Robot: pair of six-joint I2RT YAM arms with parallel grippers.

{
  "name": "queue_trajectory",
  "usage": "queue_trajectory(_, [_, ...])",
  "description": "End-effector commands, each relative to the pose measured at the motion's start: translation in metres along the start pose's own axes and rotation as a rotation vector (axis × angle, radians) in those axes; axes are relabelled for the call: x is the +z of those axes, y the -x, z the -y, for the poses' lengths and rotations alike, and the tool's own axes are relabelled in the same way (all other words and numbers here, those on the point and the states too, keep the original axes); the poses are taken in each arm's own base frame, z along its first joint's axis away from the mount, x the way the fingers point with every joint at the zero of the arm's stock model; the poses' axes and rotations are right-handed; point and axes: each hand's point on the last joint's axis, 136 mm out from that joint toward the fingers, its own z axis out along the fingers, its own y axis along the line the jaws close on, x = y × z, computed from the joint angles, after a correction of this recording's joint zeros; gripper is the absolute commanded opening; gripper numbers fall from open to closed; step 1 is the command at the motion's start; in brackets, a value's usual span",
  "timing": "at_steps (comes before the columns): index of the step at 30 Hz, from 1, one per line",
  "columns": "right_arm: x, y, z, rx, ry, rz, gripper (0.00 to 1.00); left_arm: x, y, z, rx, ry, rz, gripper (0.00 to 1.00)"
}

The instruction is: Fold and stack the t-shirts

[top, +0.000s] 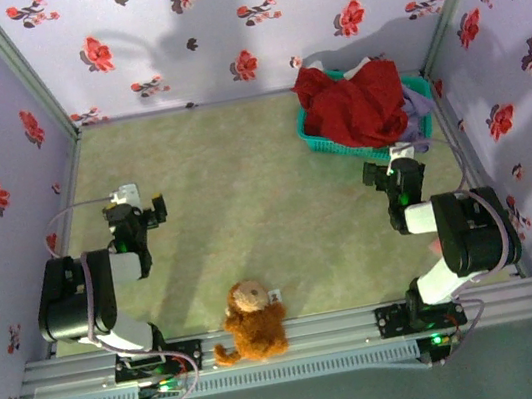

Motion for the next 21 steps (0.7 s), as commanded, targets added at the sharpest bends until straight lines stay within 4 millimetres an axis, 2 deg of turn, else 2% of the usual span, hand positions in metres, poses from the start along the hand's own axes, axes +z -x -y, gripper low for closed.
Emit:
queue_trajectory(1, [0.002, 0.011, -0.001, 0.022, 0.004, 0.034, 0.99, -0.001, 0.003, -0.007, -0.025, 0.033, 0.017, 1.00])
queue_trajectory(4, [0.002, 0.011, 0.000, 0.022, 0.003, 0.034, 0.99, 0.000, 0.003, 0.005, 0.007, -0.033, 0.009, 0.99])
queue_trajectory(7, [-0.005, 0.019, 0.008, 0.042, -0.049, 0.053, 0.99, -0.001, 0.005, 0.003, 0.007, -0.025, 0.014, 1.00])
queue_trajectory(9, [-0.015, 0.029, 0.012, 0.047, -0.068, 0.053, 0.99, -0.007, 0.014, 0.000, -0.002, -0.008, 0.033, 0.99])
queue_trajectory(11, [-0.026, 0.033, 0.015, 0.052, -0.091, -0.042, 0.99, -0.017, 0.031, -0.005, 0.007, 0.039, 0.028, 0.99])
queue_trajectory(13, [-0.038, 0.036, 0.009, 0.041, -0.071, -0.099, 1.00, -0.028, 0.053, -0.008, 0.006, 0.065, 0.033, 0.99])
queue_trajectory(17, [-0.064, 0.037, 0.004, 0.042, -0.078, -0.132, 0.99, -0.048, 0.093, -0.009, -0.016, 0.065, -0.010, 1.00])
queue_trajectory(19, [-0.076, 0.033, 0.000, 0.055, -0.076, -0.169, 0.99, -0.056, 0.105, -0.003, -0.066, 0.043, -0.042, 0.99])
queue_trajectory(21, [-0.095, 0.029, 0.008, 0.068, -0.183, -0.211, 0.99, -0.065, 0.117, 0.012, -0.138, -0.008, -0.069, 0.99])
